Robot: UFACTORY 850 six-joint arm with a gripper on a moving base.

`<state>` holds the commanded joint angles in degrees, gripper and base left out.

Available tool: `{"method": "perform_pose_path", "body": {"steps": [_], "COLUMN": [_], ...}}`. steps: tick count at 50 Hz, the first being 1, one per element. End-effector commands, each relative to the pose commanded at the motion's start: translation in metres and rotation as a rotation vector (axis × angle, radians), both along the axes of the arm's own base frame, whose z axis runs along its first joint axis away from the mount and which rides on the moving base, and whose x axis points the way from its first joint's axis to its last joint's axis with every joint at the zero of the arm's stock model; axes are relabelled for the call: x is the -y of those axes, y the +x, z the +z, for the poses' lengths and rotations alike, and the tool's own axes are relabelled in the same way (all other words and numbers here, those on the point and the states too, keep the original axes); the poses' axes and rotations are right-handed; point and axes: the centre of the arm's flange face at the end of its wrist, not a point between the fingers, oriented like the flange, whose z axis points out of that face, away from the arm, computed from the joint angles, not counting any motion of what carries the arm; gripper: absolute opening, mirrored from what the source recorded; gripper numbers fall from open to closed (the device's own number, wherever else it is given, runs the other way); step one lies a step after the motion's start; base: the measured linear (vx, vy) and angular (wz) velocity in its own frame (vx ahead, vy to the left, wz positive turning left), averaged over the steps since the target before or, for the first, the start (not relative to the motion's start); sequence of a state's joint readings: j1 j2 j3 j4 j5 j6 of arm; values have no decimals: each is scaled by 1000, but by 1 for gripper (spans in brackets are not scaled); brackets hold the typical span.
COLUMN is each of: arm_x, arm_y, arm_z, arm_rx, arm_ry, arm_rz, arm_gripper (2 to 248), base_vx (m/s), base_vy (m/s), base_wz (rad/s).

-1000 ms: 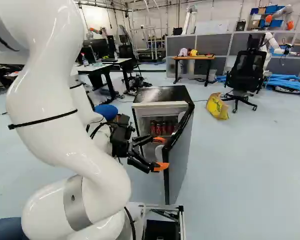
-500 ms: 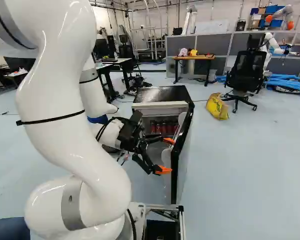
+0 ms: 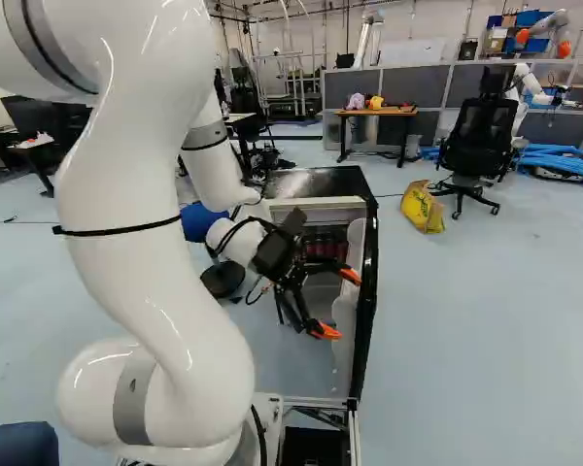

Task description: Grab a drink from the fridge

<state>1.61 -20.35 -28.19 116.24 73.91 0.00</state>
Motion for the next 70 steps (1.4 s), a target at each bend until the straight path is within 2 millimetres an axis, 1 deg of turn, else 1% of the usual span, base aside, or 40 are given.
{"method": "perform_pose_path", "body": {"steps": [30,48,70], "arm_x": [80,128,185], "arm_y": [48,71,96], "arm_z": [12,18,22], "arm_rx": [114,178,265], "arm_ry": [-9,-17,-17], "arm_rz": [-220,-316,-384], "arm_gripper": [247,247,247], "base_vx": [0,0,0], "base_vy": [0,0,0], "base_wz": [0,0,0]}}
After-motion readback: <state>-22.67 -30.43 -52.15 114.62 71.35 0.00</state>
